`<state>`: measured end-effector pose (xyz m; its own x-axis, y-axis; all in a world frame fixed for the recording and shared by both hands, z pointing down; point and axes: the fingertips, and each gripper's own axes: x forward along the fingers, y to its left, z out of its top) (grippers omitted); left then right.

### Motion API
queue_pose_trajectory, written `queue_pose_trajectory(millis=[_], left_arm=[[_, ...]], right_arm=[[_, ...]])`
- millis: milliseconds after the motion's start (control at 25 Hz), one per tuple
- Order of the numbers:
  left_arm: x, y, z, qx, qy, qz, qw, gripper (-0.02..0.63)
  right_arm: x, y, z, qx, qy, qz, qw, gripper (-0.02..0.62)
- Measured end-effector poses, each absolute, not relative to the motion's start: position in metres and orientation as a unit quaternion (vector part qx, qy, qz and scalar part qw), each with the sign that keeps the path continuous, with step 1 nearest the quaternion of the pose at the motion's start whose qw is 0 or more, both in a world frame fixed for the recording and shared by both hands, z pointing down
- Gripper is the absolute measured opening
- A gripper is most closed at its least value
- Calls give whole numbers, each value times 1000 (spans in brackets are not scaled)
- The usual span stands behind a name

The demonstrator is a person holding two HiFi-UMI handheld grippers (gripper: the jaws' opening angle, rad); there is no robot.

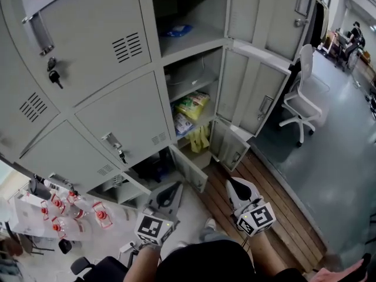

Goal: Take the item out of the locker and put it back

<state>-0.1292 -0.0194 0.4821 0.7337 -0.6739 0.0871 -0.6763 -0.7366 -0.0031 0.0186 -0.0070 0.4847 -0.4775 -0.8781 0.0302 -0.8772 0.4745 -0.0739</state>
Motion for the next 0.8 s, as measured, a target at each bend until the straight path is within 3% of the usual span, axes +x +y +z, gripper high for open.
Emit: queue_pose_trajectory(millis=[480, 800], left_arm=[[-64, -117, 421, 905, -414, 81, -53, 15], [-40, -171, 343, 882, -436, 104, -145, 15]], right_arm=[[58, -89, 441, -468, 883, -10, 35, -2], [58, -131, 398, -444, 895, 14, 51, -2]])
